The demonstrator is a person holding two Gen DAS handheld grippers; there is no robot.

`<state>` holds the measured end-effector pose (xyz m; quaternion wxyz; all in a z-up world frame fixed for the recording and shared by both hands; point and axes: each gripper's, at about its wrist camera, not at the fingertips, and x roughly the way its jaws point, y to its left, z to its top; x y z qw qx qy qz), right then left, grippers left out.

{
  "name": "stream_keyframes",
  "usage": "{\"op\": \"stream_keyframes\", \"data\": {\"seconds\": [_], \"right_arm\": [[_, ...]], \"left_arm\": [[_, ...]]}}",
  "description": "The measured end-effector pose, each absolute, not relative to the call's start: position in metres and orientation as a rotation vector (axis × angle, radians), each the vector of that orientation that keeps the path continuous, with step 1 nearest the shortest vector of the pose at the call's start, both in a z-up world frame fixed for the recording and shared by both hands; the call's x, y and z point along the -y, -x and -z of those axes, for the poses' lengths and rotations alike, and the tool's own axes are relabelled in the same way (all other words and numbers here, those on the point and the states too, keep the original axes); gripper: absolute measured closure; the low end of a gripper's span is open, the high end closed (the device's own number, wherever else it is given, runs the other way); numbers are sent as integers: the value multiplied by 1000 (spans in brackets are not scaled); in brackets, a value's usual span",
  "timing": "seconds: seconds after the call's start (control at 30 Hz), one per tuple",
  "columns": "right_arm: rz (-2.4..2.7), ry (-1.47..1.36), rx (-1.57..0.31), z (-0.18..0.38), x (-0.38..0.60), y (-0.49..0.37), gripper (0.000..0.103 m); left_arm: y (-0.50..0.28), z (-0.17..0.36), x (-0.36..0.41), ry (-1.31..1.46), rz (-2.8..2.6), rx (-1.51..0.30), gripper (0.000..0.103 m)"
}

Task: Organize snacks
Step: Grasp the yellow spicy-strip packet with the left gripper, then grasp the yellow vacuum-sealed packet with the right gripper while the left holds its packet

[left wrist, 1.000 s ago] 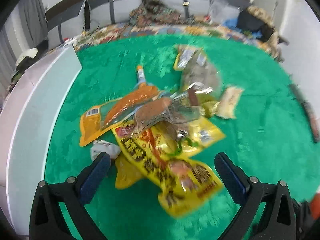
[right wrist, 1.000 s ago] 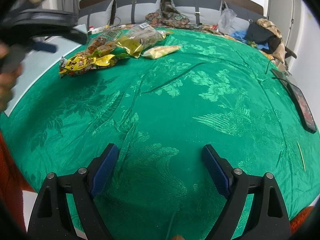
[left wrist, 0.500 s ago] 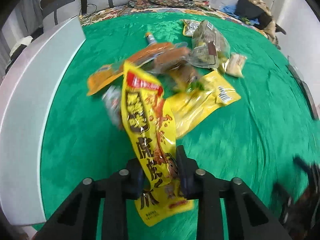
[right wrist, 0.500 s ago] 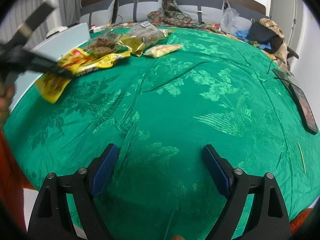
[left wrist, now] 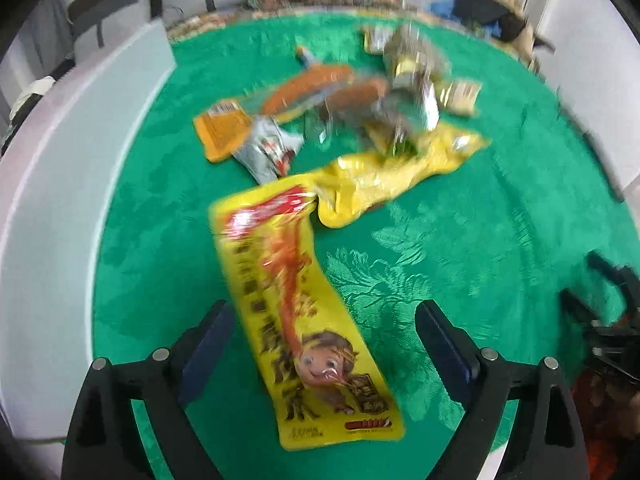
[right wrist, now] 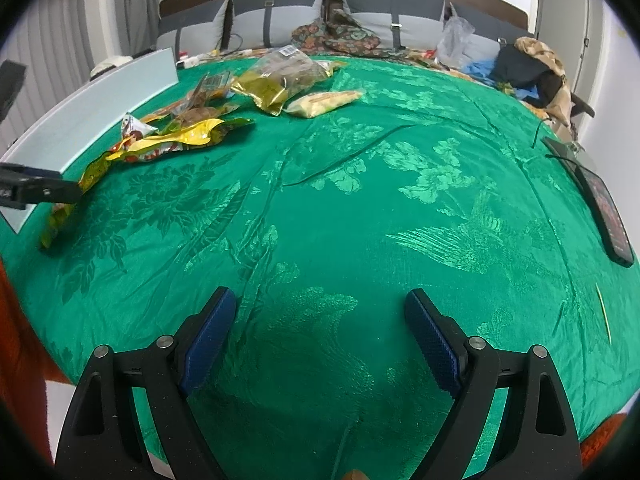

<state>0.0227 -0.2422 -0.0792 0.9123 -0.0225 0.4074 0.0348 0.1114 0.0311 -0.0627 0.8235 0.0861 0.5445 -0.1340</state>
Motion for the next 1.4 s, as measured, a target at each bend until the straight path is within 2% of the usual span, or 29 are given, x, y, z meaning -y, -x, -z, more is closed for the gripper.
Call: {"op": "stream_keyframes", "data": {"seconds": [0.03, 0.07, 0.4, 0.5, 0.53, 0.57, 0.6, 0.63, 0.83, 1.0, 1.2, 1.3, 1.4], "right_arm": [[-72, 46, -839, 79, 242, -22, 13], [-72, 46, -838, 79, 242, -22, 13], [-62, 38, -814, 80, 241, -19, 13], [-59, 37, -820, 80, 242, -20, 13], [-61, 36, -826, 79, 242, -20, 13], [-62, 36, -833, 79, 242, -19, 13], [-62, 35, -850, 78, 242, -19, 13], [-58, 30, -878, 76, 242, -20, 13], [-176, -243, -1020, 59, 221, -51, 13], [-233, -423, -1062, 47, 158, -128, 14], [-35, -341, -1126, 64, 98, -203, 12], [-37, -174, -1117, 69, 87, -198, 16], [-87, -136, -1116, 72, 113, -173, 16]], "left_arm": [[-115, 70, -26, -232, 252, -1172, 10], [-116, 74, -23, -266, 221, -1152, 3], [-112, 79, -75, -56, 85, -1135, 0], [-104, 77, -78, -47, 90, -1093, 12], [-100, 75, -78, -53, 101, -1072, 23], [-97, 74, -76, -61, 115, -1058, 40], [-94, 71, -72, -79, 141, -1041, 50], [-91, 70, -68, -108, 149, -1032, 52], [-78, 69, -75, -92, 167, -985, 54], [-75, 70, -93, -18, 174, -982, 54], [-75, 72, -99, -13, 173, -971, 54], [-76, 72, -102, -5, 180, -968, 54], [-77, 71, -104, 28, 189, -970, 55]]}}
